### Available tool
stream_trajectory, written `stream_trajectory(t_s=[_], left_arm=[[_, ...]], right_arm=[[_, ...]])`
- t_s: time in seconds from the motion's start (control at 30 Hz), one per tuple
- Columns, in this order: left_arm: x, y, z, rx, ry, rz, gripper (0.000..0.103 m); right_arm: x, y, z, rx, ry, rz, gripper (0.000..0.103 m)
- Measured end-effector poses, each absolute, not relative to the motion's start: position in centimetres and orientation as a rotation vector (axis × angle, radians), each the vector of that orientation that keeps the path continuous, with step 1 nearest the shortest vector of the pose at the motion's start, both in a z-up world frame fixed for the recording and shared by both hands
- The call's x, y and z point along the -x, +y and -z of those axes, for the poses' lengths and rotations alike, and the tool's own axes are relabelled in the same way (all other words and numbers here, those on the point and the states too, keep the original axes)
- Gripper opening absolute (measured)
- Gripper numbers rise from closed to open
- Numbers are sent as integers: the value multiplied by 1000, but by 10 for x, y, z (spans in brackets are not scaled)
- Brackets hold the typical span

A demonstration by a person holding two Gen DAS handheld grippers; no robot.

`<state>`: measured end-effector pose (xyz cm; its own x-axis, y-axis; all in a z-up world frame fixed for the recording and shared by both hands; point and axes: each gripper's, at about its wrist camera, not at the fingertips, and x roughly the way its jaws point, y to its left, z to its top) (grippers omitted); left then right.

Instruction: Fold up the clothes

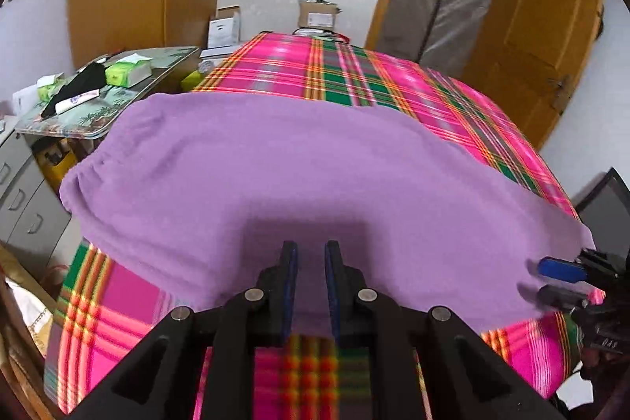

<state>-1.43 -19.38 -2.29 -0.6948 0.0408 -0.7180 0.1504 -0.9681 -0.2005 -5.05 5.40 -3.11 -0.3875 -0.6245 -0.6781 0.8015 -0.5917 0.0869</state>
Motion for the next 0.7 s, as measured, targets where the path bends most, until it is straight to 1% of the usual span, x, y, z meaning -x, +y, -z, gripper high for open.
stream_trajectory(t_s=[0.17, 0.27, 0.47, 0.57, 0.63, 0.67, 0.7], left_arm=[[14, -192, 30, -1232, 355, 2790, 14], [9, -191, 27, -1222, 359, 2797, 14], [-6, -199, 23, -1187, 444, 2790, 14], [-7, -204, 29, -1195, 479, 2757, 14], [-8, -208, 32, -1195, 523, 2740, 14], [-10, -210, 32, -1190, 549, 2736, 14], [-12, -212, 33, -1186, 574, 2731, 14]], right_arm=[[36, 27, 39, -814, 429, 1976, 33], [40, 22, 44, -830, 461, 1974, 33], [40, 29, 33, -783, 407, 1989, 33], [43, 25, 37, -805, 457, 1990, 33], [45, 21, 41, -825, 490, 1991, 30], [46, 20, 43, -834, 494, 1991, 25], [47, 19, 44, -843, 499, 1990, 25]])
